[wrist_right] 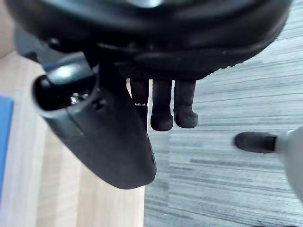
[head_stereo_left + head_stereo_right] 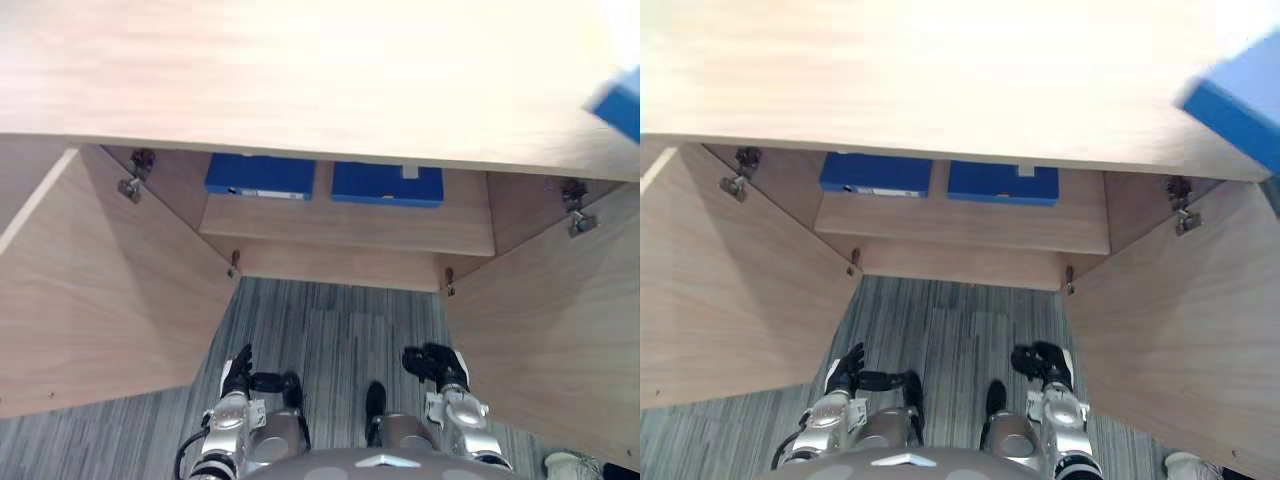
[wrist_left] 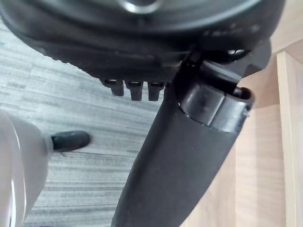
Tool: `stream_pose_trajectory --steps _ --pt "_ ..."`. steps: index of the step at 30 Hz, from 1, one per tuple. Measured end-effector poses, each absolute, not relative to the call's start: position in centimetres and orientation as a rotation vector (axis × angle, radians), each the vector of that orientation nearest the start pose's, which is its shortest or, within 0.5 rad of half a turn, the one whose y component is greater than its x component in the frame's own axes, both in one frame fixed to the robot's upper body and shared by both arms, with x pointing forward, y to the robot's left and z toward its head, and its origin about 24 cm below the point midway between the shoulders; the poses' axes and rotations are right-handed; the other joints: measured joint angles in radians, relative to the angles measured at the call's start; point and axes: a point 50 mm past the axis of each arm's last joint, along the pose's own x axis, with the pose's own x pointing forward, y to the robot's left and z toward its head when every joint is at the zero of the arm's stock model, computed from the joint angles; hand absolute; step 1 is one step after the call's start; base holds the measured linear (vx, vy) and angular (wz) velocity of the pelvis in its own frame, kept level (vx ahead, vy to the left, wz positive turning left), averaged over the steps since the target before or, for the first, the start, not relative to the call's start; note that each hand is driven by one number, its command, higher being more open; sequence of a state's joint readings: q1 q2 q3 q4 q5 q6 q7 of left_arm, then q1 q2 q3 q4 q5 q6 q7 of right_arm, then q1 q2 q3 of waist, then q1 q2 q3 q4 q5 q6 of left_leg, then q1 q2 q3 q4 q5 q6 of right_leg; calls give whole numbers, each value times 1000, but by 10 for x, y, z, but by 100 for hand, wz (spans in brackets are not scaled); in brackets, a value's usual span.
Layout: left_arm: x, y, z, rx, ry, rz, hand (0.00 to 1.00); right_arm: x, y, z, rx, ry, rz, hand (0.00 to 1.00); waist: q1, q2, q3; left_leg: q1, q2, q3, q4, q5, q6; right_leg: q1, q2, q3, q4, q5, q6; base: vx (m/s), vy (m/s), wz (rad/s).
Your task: Walk over to the cabinet, pick up the folder, carry it to the office cabinet, place the folder inside the office cabinet, then close the office cabinet door
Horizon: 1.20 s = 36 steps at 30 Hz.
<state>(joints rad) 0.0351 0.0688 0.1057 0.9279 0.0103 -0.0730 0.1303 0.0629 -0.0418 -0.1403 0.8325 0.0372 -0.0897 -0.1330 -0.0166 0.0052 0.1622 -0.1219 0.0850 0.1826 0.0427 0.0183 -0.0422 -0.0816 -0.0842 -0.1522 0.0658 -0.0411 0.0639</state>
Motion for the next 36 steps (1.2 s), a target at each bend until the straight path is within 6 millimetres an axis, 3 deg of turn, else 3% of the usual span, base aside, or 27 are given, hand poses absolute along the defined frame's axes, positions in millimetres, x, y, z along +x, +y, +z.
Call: stream_pose_trajectory --steps 3,4,8,12,22,31,36 --pt "135 198 -144 81 929 248 100 133 -203 -142 43 886 -381 0 -16 -3 -21 35 -7 3 -41 20 3 25 2 6 -25 18 0 -22 17 -6" --pt "133 197 -146 79 942 246 100 127 -204 -145 81 911 -417 100 -16 -5 -25 46 -9 4 -49 25 4 33 3 7 -30 21 1 -80 23 -6" --pt "118 201 -152 49 998 288 100 96 -208 -158 207 1031 -555 100 -18 -17 -41 111 -22 11 -119 54 4 70 0 16 -56 38 5 -82 30 -4" --pt "102 205 -156 37 1047 321 100 82 -210 -161 238 1064 -611 100 -20 -21 -60 124 -32 21 -131 60 5 70 -7 27 -57 44 12 -74 37 -10" --pt "89 206 -160 29 1096 341 100 75 -206 -166 303 1117 -656 100 -23 -25 -89 173 -58 13 -131 50 20 138 -28 24 -92 52 25 -7 20 3" --pt "90 207 -159 49 1086 348 100 79 -205 -166 296 1116 -651 100 -23 -24 -92 197 -59 -7 -131 51 23 179 -26 0 -109 47 19 5 -10 6" --pt "106 206 -138 90 909 339 100 72 -206 -167 280 1134 -667 100 -20 -25 -92 214 -60 -33 -131 52 23 206 -27 -22 -105 39 18 -18 -10 14"
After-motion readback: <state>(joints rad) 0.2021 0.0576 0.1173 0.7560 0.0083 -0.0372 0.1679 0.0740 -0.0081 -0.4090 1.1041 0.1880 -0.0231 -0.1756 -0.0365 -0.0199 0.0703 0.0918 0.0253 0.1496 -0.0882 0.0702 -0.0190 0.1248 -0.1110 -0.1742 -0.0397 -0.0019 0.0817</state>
